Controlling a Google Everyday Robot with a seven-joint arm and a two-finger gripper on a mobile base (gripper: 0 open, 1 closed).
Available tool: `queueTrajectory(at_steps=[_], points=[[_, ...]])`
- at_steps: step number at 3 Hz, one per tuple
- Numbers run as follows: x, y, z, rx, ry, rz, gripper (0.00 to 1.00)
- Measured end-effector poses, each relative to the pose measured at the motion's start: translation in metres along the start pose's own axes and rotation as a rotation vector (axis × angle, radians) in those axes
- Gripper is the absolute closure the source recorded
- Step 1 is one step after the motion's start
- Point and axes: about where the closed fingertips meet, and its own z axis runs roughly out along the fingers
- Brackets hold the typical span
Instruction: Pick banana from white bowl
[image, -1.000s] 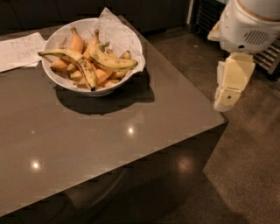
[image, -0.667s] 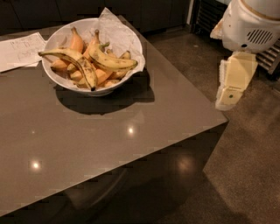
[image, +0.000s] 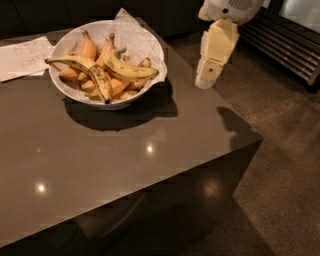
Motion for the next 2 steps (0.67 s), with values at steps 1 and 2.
queueTrajectory(at_steps=[1, 2], points=[[-0.013, -0.005, 0.001, 0.013, -0.018, -0.015, 0.00], [-0.022, -0.016, 0.006, 0.041, -0.032, 0.015, 0.00]])
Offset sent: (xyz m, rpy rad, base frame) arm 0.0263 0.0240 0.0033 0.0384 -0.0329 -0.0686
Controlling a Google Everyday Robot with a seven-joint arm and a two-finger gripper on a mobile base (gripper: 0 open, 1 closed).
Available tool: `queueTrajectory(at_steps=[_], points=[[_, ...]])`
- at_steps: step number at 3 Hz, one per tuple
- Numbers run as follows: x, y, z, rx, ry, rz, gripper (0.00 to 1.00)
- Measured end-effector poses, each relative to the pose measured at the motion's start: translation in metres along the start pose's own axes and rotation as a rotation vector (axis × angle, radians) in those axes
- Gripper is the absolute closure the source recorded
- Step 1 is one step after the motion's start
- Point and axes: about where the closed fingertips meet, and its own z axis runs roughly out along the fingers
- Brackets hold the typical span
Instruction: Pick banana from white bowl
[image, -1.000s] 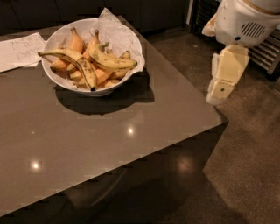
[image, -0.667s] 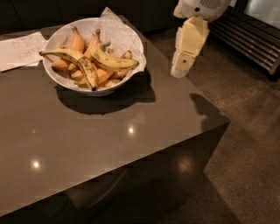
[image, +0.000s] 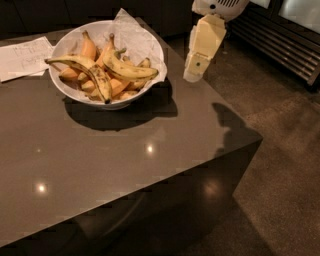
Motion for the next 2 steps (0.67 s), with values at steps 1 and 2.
queueTrajectory(at_steps=[1, 2], points=[[-0.058, -0.026, 0.031, -0.041, 0.032, -0.024, 0.00], [-0.069, -0.029, 0.032, -0.026, 0.007, -0.029, 0.00]])
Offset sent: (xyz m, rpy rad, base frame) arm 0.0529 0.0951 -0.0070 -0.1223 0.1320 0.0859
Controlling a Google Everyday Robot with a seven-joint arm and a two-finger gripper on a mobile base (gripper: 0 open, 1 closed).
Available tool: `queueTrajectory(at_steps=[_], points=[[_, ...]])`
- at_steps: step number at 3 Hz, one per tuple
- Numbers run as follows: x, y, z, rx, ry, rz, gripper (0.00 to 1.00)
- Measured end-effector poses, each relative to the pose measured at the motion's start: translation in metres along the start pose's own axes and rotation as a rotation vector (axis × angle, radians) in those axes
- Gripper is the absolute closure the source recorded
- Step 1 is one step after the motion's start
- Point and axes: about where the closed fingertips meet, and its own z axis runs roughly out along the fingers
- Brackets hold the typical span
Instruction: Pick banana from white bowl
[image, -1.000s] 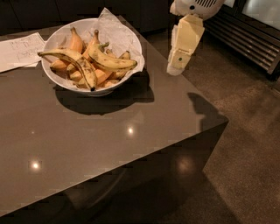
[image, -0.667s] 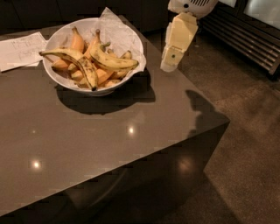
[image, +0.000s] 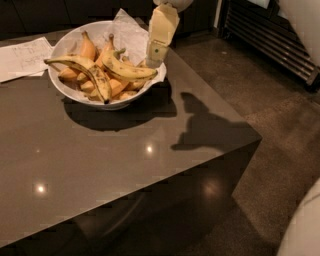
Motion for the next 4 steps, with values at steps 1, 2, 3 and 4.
queueTrajectory(at_steps=[1, 2, 3, 4], points=[[-0.009, -0.005, 0.005, 0.007, -0.016, 0.015, 0.08], [-0.018, -0.008, 0.018, -0.006, -0.008, 0.030, 0.13], [-0.020, -0.011, 0.033, -0.022, 0.016, 0.051, 0.18], [-0.023, -0.013, 0.053, -0.037, 0.059, 0.059, 0.20]])
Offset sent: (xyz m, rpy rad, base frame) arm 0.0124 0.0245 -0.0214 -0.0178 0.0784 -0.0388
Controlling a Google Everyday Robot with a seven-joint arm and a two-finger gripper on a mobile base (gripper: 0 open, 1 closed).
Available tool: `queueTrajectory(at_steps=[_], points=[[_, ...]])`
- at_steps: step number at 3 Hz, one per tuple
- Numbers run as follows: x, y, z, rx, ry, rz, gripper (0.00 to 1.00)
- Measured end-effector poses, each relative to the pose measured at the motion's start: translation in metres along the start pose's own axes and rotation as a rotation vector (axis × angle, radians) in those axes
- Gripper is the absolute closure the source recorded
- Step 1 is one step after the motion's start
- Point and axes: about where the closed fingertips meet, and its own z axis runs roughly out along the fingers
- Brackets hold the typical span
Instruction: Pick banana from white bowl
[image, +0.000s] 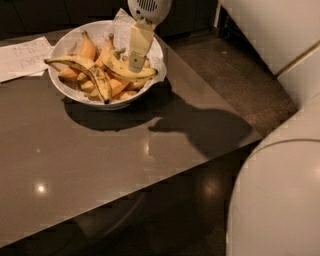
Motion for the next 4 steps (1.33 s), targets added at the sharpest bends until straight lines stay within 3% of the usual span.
queueTrajectory(at_steps=[4], points=[[-0.015, -0.015, 0.057, -0.017, 0.148, -0.028, 0.29]])
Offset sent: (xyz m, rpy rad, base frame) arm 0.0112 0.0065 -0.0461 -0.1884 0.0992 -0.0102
